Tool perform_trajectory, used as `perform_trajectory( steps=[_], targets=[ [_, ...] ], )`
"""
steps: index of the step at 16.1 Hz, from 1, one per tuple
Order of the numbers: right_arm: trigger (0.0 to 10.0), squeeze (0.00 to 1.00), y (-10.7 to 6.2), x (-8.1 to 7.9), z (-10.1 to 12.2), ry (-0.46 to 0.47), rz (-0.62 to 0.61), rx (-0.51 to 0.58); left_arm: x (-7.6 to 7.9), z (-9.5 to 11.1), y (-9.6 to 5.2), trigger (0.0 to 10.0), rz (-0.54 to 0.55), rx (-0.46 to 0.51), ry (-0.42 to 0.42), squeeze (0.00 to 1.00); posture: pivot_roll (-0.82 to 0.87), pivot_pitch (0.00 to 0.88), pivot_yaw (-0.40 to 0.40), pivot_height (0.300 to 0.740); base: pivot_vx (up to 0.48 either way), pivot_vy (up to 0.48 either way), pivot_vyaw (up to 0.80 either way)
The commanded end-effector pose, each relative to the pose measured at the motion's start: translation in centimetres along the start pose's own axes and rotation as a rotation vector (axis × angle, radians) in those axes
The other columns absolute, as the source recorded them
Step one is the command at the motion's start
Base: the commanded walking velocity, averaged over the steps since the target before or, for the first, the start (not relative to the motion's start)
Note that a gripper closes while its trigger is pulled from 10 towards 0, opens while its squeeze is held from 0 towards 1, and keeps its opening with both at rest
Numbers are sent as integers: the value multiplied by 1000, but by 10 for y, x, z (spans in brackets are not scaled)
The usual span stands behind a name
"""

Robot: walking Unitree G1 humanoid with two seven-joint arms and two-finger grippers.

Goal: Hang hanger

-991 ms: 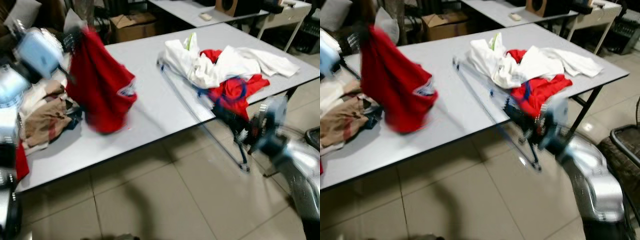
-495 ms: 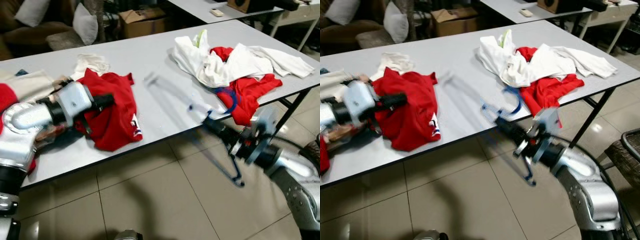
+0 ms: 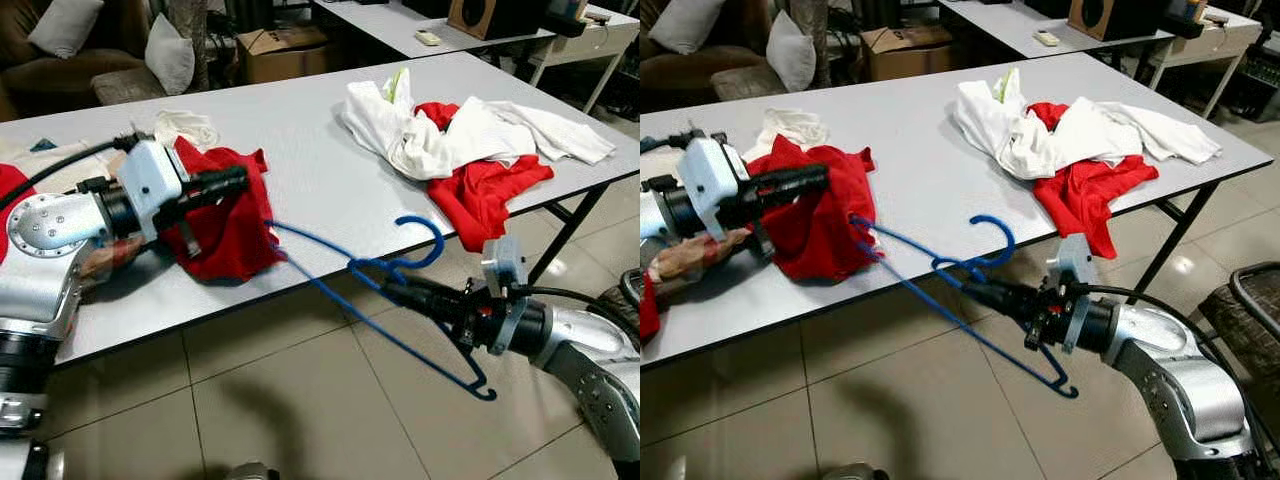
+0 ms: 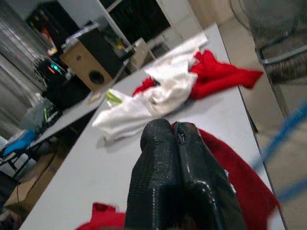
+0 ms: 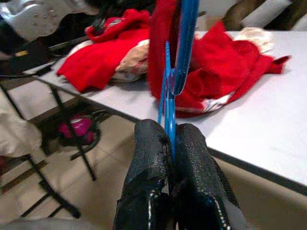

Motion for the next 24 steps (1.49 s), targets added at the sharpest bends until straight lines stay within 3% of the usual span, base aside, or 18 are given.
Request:
perform_trajectory(
  steps=[1, 3, 5, 9, 13, 20, 22, 24],
  targets=[
    [10000, 0, 0, -1, 0, 16, 40, -18, -3, 8, 0, 0, 26, 37, -4, 0, -58, 0, -3, 740, 0, 0, 0],
    [10000, 0, 0, 2, 0, 16, 30, -21, -1, 12, 3, 0, 2, 61, -31, 0, -58, 0, -3, 740, 0, 0, 0],
    [10000, 0, 3, 11, 4, 20, -13, 5, 10, 11, 5, 0, -96, 28, -75, 0, -58, 0, -3, 740, 0, 0, 0],
    [10000, 0, 0, 18, 5, 30, -52, 9, 17, 12, 6, 0, -131, 9, -84, 0, -58, 0, -6, 740, 0, 0, 0],
    [10000, 0, 16, 25, 2, 67, -31, 20, 32, 28, 26, 0, -202, 74, -109, 0, -58, 0, -4, 740, 0, 0, 0],
    [10000, 0, 31, 26, -10, 68, 14, -48, 22, 34, 28, 0, -131, 79, -82, 0, -51, 0, -11, 740, 0, 0, 0],
    [10000, 0, 33, 41, -19, 43, -113, -97, 19, 40, 29, 0, -111, 114, -88, 0, -51, 0, -11, 740, 0, 0, 0],
    [10000, 0, 38, 53, -12, 52, -208, -29, 21, 40, 30, 0, -133, 110, -99, 0, -54, 0, -6, 740, 0, 0, 0]
  ],
)
Point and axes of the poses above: a point about 5 cm out from each wrist's last joint towards the gripper, its own y axis pointing out of the wrist towards the gripper, its own z axis along the axis of the wrist's last joint, x = y × z, the point moved 1 cm from there along y, pointing out of the wrist towards the gripper, and after that the axes turned 5 degrees about y, right-handed, at the moved point
